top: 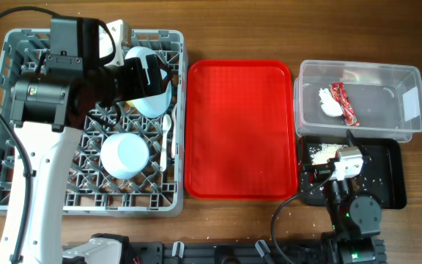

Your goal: Sort waste into correct bins and load items into the dishwasher rack

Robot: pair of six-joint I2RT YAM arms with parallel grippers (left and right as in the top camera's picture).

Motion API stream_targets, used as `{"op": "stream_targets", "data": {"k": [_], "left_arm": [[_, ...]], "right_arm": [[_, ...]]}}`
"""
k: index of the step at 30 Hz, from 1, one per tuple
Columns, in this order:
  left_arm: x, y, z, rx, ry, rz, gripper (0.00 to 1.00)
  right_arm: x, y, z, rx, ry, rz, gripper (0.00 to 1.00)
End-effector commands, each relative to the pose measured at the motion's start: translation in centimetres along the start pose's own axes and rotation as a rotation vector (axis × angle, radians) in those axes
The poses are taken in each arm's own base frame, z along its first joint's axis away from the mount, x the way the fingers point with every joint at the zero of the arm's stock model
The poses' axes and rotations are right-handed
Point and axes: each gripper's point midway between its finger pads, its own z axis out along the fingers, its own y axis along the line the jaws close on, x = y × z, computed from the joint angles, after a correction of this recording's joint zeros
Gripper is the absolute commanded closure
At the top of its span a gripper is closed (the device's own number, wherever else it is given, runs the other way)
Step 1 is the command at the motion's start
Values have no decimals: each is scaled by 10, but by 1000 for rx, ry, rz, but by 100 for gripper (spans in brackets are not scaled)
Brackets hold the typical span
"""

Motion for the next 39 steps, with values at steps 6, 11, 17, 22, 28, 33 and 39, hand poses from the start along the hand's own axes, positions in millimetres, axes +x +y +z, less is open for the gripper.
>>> {"op": "stream_targets", "data": {"k": [6,11,17,22,28,33,39], "left_arm": [[-3,10,5,-56,-5,21,0],[-4,6,-19,-66,-72,42,0],[17,-10,-100,-37,-253,92,0],[72,-8,-154,-30,-318,107,0],[151,27,-138,-34,-336,102,0],[152,43,-96,43,-538,137,0],[118,34,-82,187,-874,272,0]], "right_arm": [[-3,1,-1,-7,-16,-13,0],[-3,1,-1,-7,-16,-13,0],[-3,1,-1,-7,-16,-13,0],[-3,1,-1,-7,-16,-13,0],[-3,1,-1,-7,-16,-13,0],[-3,1,-1,-7,-16,-13,0],[-3,1,-1,-7,-16,-13,0]]}}
